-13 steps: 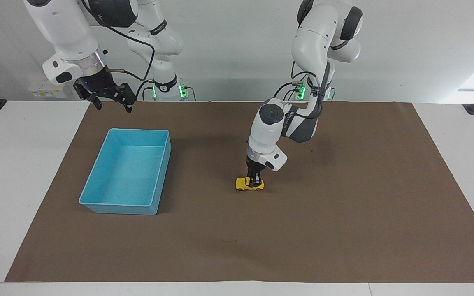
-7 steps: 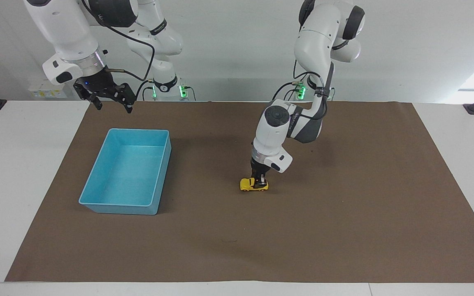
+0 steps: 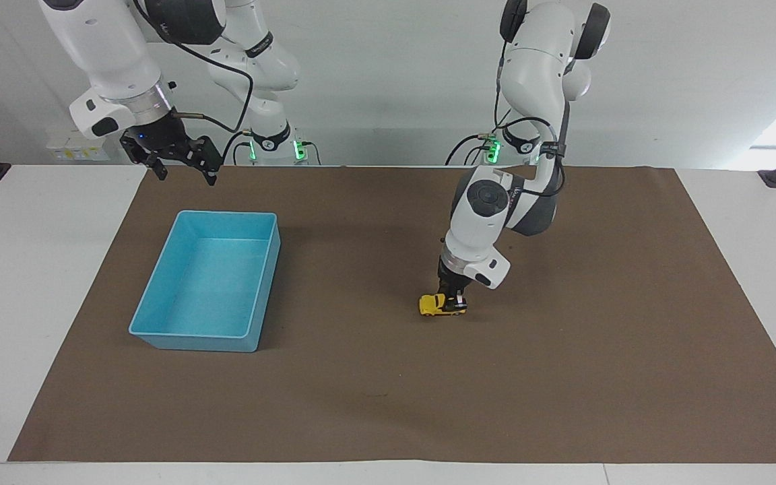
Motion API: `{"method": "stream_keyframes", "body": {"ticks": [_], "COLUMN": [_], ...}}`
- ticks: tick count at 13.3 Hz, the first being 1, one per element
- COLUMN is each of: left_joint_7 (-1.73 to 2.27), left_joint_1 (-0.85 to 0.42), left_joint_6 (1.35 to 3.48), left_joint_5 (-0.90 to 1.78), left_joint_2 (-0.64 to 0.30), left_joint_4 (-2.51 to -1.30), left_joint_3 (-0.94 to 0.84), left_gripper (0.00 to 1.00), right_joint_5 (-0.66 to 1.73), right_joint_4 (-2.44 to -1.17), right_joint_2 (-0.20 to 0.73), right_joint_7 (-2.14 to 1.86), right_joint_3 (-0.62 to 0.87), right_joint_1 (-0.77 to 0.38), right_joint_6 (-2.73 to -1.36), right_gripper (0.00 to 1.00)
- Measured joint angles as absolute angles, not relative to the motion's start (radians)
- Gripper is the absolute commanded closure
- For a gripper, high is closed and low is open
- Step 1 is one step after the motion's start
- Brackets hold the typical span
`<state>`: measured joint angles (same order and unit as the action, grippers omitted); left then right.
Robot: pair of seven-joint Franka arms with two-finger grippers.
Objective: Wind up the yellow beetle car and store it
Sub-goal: 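Press the yellow car with the left gripper and drag it backward, away from the box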
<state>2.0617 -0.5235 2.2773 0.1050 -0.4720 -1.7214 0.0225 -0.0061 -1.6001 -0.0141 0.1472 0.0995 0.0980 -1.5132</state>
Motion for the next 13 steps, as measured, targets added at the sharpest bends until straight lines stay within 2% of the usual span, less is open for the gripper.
{"method": "stream_keyframes", "body": {"ticks": [4,10,11,12,13], "left_joint_7": [1.963,1.955,1.955,1.955,1.955], "left_joint_1": [-0.454,-0.448,-0.448,-0.448,-0.448], "left_joint_6": [2.265,2.265,2.265,2.265,2.265], "left_joint_5": [0.105,0.105,0.105,0.105,0.105], "left_joint_2": [-0.442,-0.439,-0.439,-0.439,-0.439], "left_joint_4": [-1.763,-1.767,-1.767,-1.767,-1.767], "left_joint_3": [0.026,0.028,0.028,0.028,0.028], "left_gripper": [0.78,0.74,0.66,0.12,0.00], "right_joint_5": [-0.006,-0.006,-0.006,-0.006,-0.006], "right_joint_4": [-1.600,-1.600,-1.600,-1.600,-1.600], "right_joint_2": [-0.014,-0.014,-0.014,-0.014,-0.014], "right_joint_7": [0.147,0.147,0.147,0.147,0.147], "right_joint_3": [0.099,0.099,0.099,0.099,0.099], "right_joint_1": [0.098,0.098,0.098,0.098,0.098], "right_joint_6": [-1.513,-1.513,-1.513,-1.513,-1.513], "right_gripper": [0.00,0.00,0.00,0.00,0.00]}}
